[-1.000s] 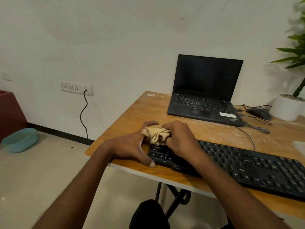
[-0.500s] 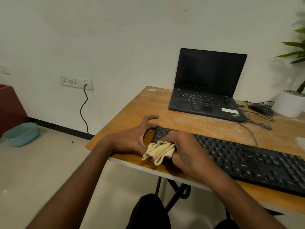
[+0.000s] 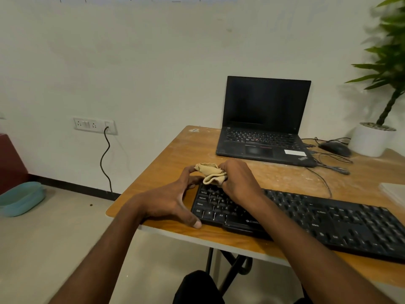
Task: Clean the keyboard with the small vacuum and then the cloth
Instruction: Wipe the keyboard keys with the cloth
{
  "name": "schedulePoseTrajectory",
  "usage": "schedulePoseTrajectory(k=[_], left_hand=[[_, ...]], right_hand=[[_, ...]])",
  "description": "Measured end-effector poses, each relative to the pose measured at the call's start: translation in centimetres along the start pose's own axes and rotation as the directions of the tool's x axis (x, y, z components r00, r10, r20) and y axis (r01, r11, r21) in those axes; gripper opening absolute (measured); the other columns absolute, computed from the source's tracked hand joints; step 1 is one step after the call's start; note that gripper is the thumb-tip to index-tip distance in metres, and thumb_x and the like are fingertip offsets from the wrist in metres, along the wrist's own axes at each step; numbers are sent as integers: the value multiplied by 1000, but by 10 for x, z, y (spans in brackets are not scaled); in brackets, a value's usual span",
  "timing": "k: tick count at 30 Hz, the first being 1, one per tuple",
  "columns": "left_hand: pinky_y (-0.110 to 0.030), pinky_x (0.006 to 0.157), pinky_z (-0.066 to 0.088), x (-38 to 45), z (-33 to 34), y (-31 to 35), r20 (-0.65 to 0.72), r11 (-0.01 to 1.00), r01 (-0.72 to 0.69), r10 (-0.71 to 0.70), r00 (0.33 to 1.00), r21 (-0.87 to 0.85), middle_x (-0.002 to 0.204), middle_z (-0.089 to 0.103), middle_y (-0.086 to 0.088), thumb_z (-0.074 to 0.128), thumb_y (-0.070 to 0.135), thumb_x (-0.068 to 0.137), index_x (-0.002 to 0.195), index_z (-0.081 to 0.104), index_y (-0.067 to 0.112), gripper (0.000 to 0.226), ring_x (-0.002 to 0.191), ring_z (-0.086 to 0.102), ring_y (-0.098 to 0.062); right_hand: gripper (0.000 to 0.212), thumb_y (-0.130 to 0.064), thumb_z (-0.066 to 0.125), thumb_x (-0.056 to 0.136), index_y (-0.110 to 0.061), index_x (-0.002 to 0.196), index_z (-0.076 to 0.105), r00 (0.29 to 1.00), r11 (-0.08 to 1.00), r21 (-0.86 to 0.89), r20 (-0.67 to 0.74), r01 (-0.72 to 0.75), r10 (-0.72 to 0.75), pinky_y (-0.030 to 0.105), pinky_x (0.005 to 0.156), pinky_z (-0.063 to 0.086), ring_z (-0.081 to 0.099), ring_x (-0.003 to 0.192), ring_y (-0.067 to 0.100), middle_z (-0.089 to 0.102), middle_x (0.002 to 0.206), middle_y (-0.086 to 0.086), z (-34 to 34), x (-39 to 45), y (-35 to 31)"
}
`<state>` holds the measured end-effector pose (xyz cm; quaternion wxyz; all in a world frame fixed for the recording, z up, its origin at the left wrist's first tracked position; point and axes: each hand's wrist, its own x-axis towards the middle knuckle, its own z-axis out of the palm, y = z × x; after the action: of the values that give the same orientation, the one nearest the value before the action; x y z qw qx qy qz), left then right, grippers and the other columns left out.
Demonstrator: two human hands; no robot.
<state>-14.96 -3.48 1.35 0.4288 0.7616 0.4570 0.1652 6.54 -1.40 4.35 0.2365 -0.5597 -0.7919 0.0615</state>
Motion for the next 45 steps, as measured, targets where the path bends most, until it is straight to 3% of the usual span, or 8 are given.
schedulePoseTrajectory(k=[8,15,19,23,28,36,42,45], left_hand=[[-31,124,30,5,-1,-5,-4,998,-56,56,998,13,167,28,12,98,28,69,153,4,57,129,155,24,-7],[-31,115,46,0,1,1,-5,999,-24,24,1000,-32,155,43,15,99,22,70,151,8,64,130,137,50,-6],[-21,110,47,-3,1,4,-1,999,-23,23,1000,-43,151,44,18,96,15,72,156,5,56,130,133,51,-1],[-30,118,41,-1,1,1,-1,999,-25,25,1000,-32,156,41,17,99,23,70,153,5,62,131,141,45,-5],[-21,117,33,3,-1,-3,13,999,-39,39,999,-4,163,31,17,96,20,73,155,4,54,129,151,27,-2],[-23,104,53,-1,-1,3,33,1000,-16,17,999,-27,153,39,18,93,15,76,151,10,62,121,134,52,-8],[-19,99,54,4,2,11,62,999,-34,36,997,-29,154,37,18,92,14,77,156,5,58,125,132,54,-7],[-22,105,51,13,8,15,40,999,-54,54,998,3,152,36,22,95,20,74,157,6,58,127,134,49,-3]], right_hand=[[18,-15,72,90,-25,104,77,959,968,194,204,157,-196,17,70,48,57,86,1,68,94,-10,-18,-75,-29],[16,-2,71,85,-16,92,77,994,994,49,46,96,-98,41,69,55,61,83,19,69,89,4,-1,-11,-14],[14,0,71,83,-13,85,76,997,997,-3,-1,72,-72,37,61,51,62,82,22,67,83,6,7,7,-14],[20,-1,69,84,-19,91,75,991,991,18,16,132,-132,28,61,44,54,82,15,65,88,-1,4,-23,-22],[13,-14,73,88,-23,94,78,968,970,156,142,184,-206,26,73,53,58,84,3,69,89,-10,-15,-72,-27],[18,-5,71,87,-16,99,79,999,995,92,-14,-36,37,31,62,49,63,81,18,73,91,3,-16,-14,20],[27,4,65,86,-13,104,78,999,998,58,28,-28,27,38,69,55,62,83,19,71,93,6,-10,-12,24],[24,2,67,87,-14,101,78,999,999,47,44,-19,17,33,61,51,61,80,17,69,89,3,-12,-12,25]])
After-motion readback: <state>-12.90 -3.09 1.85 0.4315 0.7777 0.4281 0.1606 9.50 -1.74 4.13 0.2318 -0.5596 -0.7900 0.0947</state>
